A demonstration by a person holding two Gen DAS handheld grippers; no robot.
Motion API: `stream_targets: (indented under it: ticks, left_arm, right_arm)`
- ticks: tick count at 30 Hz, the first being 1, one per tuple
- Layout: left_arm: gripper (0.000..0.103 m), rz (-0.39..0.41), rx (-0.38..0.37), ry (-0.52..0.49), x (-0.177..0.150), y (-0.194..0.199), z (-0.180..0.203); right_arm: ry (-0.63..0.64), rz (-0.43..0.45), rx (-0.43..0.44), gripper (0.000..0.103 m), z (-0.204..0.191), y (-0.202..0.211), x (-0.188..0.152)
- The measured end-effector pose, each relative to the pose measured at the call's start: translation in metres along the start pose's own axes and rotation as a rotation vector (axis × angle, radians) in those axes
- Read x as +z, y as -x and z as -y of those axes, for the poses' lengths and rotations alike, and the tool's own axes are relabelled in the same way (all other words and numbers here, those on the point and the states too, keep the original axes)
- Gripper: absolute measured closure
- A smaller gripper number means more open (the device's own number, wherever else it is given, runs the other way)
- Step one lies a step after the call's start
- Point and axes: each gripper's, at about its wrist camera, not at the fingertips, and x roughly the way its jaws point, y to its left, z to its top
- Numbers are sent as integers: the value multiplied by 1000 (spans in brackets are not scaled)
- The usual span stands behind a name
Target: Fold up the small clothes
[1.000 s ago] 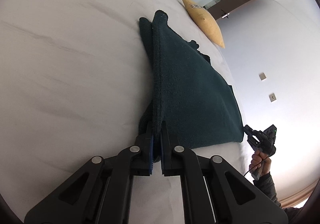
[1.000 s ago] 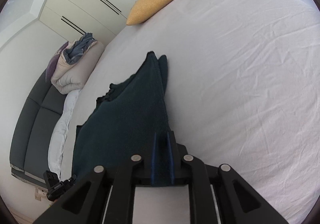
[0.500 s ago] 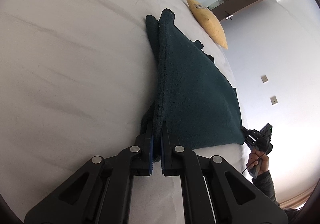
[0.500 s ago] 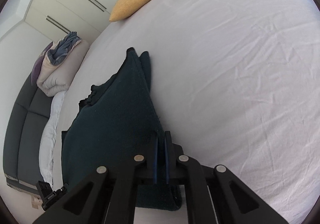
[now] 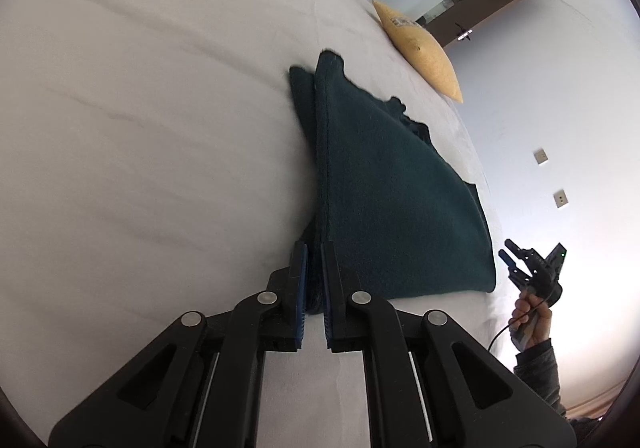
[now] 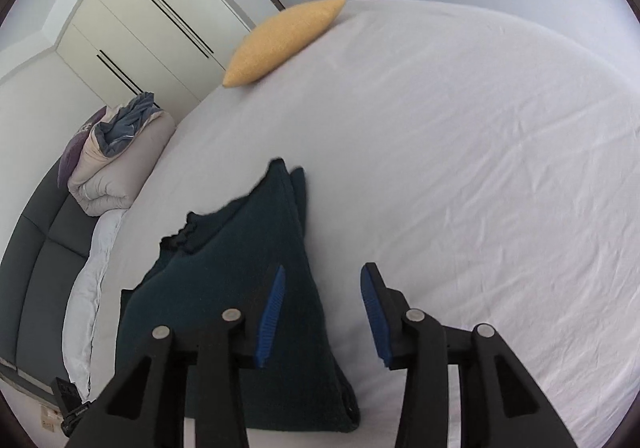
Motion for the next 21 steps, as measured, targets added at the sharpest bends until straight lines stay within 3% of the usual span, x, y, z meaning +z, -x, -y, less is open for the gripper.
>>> stream_targets:
  ticks: [2, 5, 9, 11, 14, 15, 17, 21]
  left_arm:
    - [97, 63, 22, -46, 20, 15, 19]
    - [97, 89, -19, -123, 53, 6, 58]
    - [97, 79, -25, -231, 93, -54, 111]
    - [97, 12, -22, -235, 109, -103, 123]
    - [97, -41, 97, -233, 111, -154, 115]
    - [97, -40, 102, -207, 108, -159, 106]
    - [97, -7, 40, -131, 102, -158, 81]
    - [97, 26, 32, -98, 92, -145, 56]
  right_arm:
    - [43, -34, 59, 59, -24, -12, 9]
    - [72, -104, 155, 59, -62, -44, 13]
    - [42, -194, 235, 61, -96, -98, 5]
    - [43, -255, 278, 62, -109, -124, -4]
    - [42, -292, 261, 65, -113, -152, -10]
    - [17, -286, 260, 71, -107, -157, -7]
    - [-42, -266, 244, 97, -89, -163, 6]
    - [-136, -141, 122, 103, -44, -162, 32]
